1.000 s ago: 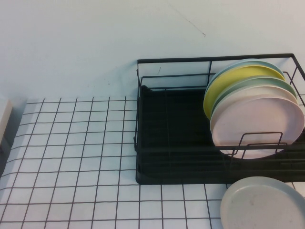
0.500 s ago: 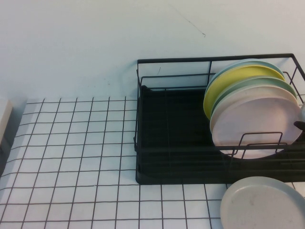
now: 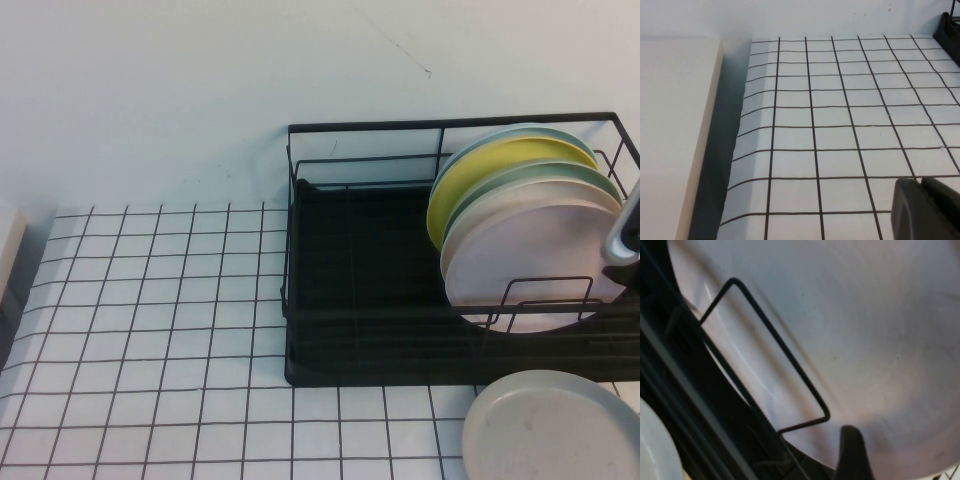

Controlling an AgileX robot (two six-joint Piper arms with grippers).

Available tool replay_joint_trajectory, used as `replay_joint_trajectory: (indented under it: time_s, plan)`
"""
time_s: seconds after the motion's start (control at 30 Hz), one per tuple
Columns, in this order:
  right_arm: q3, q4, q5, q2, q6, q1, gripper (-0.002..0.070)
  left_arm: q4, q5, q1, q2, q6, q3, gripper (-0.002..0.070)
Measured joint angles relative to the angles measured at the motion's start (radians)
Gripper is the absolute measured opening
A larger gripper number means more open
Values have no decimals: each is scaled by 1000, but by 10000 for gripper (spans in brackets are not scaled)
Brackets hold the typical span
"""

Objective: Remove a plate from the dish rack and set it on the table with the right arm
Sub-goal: Grasp the plate from the shelf

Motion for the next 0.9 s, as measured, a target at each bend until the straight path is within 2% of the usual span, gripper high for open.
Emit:
replay_joint_trajectory:
  time_s: [0.3,0.63,0.73,0.83,0.9]
  plan:
    - [-49,65,2,13,-24,4,314,0,0,0,0,0,0,-3]
    - [-67,193,29,70,-155,6,285,0,0,0,0,0,0,-3]
    - [-69,239,21,70,-216,6,205,0,0,0,0,0,0,-3]
    - [-69,266,13,70,-244,6,80,0,0,0,0,0,0,-3]
    - [-69,276,14,70,-251,6,68,0,0,0,0,0,0,-3]
